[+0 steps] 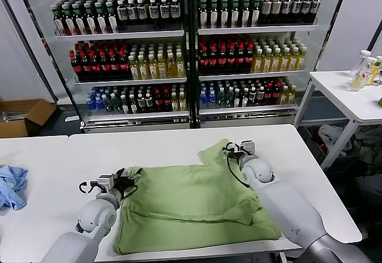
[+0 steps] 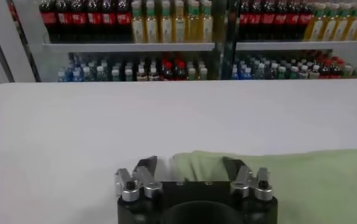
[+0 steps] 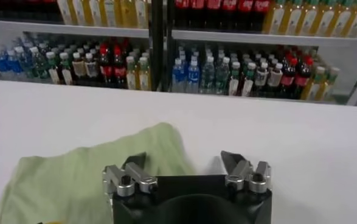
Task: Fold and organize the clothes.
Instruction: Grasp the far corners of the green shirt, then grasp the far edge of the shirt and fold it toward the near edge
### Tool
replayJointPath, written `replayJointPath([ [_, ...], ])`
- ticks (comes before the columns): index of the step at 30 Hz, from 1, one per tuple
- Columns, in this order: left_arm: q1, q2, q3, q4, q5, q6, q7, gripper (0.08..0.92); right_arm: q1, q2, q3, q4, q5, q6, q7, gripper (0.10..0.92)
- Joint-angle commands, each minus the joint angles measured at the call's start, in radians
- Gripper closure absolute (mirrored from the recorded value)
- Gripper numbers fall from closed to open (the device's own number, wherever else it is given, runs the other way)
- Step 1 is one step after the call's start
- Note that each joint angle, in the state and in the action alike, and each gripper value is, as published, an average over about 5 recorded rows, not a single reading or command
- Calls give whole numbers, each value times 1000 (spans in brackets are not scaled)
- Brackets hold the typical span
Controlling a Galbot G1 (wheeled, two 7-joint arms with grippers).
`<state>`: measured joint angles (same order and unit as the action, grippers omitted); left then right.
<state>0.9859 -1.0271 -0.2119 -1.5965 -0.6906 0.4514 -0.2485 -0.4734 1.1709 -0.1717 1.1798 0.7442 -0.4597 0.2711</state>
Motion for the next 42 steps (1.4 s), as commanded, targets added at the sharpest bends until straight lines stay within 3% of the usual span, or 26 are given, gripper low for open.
replayJointPath([
  [1, -1, 11, 11, 7, -26, 3, 26, 424, 1, 9, -23, -32, 21, -2, -8, 414],
  [15, 77, 29, -32, -67, -70, -84, 89, 829, -25, -32, -7, 37, -35, 88, -62, 812],
  [19, 108, 38, -49, -109, -74, -107, 102, 896, -47, -47, 19, 88, -37, 119, -66, 908],
  [29, 183, 57, -129, -240, -128, -136, 118, 906, -154, -127, 116, 288, -27, 164, -42, 919],
  [42, 380, 90, -269, -393, -164, -116, 131, 906, -499, -271, 349, 683, -15, 156, -23, 919],
])
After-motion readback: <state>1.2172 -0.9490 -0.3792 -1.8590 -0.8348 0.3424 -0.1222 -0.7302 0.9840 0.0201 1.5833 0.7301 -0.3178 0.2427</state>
